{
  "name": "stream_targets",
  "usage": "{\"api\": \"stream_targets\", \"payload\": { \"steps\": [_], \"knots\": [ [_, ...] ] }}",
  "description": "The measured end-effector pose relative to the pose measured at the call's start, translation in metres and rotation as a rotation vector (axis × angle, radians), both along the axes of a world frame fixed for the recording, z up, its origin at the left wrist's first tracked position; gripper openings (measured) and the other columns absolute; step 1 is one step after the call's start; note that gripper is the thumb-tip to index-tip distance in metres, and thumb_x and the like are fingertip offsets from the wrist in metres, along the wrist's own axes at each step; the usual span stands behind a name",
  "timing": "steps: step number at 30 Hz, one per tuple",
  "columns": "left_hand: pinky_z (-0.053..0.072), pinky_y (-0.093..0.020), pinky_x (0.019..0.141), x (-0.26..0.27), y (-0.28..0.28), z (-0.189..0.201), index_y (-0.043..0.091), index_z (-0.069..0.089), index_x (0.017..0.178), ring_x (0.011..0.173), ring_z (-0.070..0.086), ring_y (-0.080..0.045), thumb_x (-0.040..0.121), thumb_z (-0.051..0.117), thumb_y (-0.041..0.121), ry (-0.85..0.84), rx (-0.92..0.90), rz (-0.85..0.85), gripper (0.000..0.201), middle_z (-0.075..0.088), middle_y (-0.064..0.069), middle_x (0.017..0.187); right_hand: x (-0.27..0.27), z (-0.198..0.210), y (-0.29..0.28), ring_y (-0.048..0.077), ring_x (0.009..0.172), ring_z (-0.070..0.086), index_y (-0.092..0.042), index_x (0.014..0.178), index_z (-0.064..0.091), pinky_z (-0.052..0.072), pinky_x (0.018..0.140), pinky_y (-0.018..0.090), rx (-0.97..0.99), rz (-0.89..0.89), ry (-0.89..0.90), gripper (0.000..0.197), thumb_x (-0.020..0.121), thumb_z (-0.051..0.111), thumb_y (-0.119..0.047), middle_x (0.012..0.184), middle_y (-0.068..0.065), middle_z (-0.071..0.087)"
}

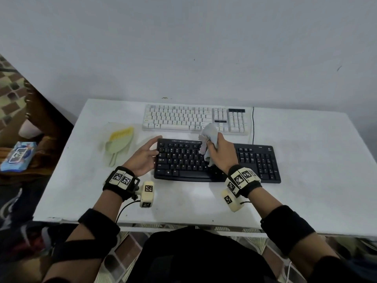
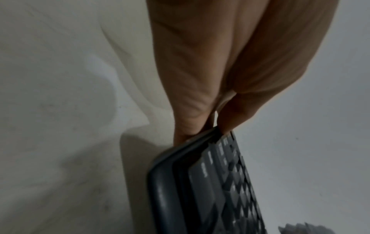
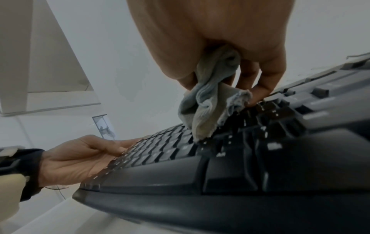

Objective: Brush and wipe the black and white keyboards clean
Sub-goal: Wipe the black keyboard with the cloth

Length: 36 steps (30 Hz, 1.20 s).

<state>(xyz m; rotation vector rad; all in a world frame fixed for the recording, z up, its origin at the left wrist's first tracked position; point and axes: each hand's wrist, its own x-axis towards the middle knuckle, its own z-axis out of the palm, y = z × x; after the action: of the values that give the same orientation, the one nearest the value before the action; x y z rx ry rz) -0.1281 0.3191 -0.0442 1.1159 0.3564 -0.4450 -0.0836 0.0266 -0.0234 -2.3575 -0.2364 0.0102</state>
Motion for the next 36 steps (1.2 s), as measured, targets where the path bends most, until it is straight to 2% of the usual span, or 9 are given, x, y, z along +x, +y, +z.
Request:
{"api": "stream_targets", "payload": {
  "steps": [5,9,15,19,22,25,29,32,36],
  "knots": [
    [0.059,-0.04,0.082,0.003,-0.008,-0.002,0.021,0.045,0.149,0.092,0.067,-0.022,0.101,0.036,-0.011,-0.114,-0.002,0.042,0.059,0.068,-0.012,0.114,0.008,0.008,0.003,0.016,0.062,0.063,-0.013,0.103,0.05,0.045,0.05,0.019,-0.011,0.015,-0.084,0.01,0.103,0.05,-0.023,0.074,-0.005,0.061],
    [0.058,-0.043,0.087,0.004,-0.026,-0.003,0.023,0.046,0.149,0.098,0.066,-0.024,0.101,0.035,-0.011,-0.181,-0.014,0.109,0.06,0.068,-0.013,0.118,0.016,0.007,0.01,0.023,0.082,0.058,-0.012,0.113,0.05,0.054,0.069,0.042,-0.137,-0.032,-0.191,0.024,0.1,0.044,-0.032,0.1,0.005,0.061],
    [0.055,-0.044,0.089,0.007,-0.043,-0.007,0.027,0.046,0.147,0.103,0.064,-0.026,0.102,0.036,-0.005,-0.199,-0.032,0.2,0.057,0.065,-0.015,0.125,0.012,0.017,0.033,0.023,0.091,0.047,-0.004,0.135,0.045,0.052,0.074,0.042,-0.212,-0.012,-0.197,0.046,0.099,0.047,-0.034,0.113,0.012,0.048],
    [0.058,-0.035,0.084,0.01,-0.055,-0.001,0.027,0.05,0.146,0.11,0.069,-0.019,0.111,0.035,0.017,-0.177,-0.011,0.29,0.039,0.069,-0.007,0.128,0.002,0.014,0.06,0.022,0.1,0.046,-0.011,0.143,0.041,0.05,0.074,0.033,-0.283,0.113,-0.19,0.056,0.102,0.043,-0.049,0.119,0.011,0.046],
    [0.058,-0.03,0.084,0.01,-0.059,-0.003,0.024,0.051,0.146,0.112,0.069,-0.016,0.113,0.033,0.022,-0.16,0.026,0.322,0.037,0.068,-0.006,0.13,-0.008,0.012,0.083,0.027,0.102,0.047,-0.013,0.14,0.045,0.055,0.068,0.035,-0.346,0.189,-0.231,0.045,0.102,0.051,-0.038,0.117,0.013,0.046],
    [0.056,-0.034,0.09,0.013,-0.058,-0.004,0.021,0.052,0.144,0.12,0.066,-0.024,0.113,0.036,0.021,-0.149,0.03,0.342,0.035,0.067,-0.01,0.135,-0.013,0.01,0.099,0.032,0.101,0.05,-0.012,0.14,0.047,0.057,0.068,0.039,-0.362,0.213,-0.249,0.045,0.096,0.057,-0.017,0.116,0.016,0.046],
    [0.057,-0.037,0.084,0.015,-0.064,-0.003,0.025,0.058,0.133,0.112,0.066,-0.024,0.113,0.035,0.021,-0.122,0.032,0.384,0.031,0.065,-0.014,0.135,-0.014,0.012,0.094,0.034,0.102,0.053,-0.012,0.142,0.046,0.06,0.069,0.038,-0.419,0.224,-0.22,0.053,0.091,0.06,-0.005,0.123,0.019,0.046],
    [0.055,-0.036,0.08,0.015,-0.066,-0.004,0.029,0.061,0.127,0.107,0.064,-0.023,0.113,0.033,0.023,-0.121,0.056,0.384,0.032,0.066,-0.011,0.129,-0.01,0.014,0.063,0.033,0.106,0.055,-0.01,0.141,0.049,0.062,0.077,0.041,-0.437,0.093,-0.155,0.047,0.095,0.057,-0.006,0.129,0.021,0.046],
    [0.056,-0.034,0.078,0.015,-0.066,-0.004,0.028,0.06,0.128,0.104,0.065,-0.017,0.113,0.03,0.021,-0.114,0.062,0.379,0.034,0.068,-0.003,0.123,-0.004,0.014,0.017,0.032,0.101,0.054,-0.007,0.14,0.048,0.061,0.08,0.043,-0.428,-0.137,-0.096,0.045,0.096,0.056,-0.007,0.124,0.02,0.047]
  ]
}}
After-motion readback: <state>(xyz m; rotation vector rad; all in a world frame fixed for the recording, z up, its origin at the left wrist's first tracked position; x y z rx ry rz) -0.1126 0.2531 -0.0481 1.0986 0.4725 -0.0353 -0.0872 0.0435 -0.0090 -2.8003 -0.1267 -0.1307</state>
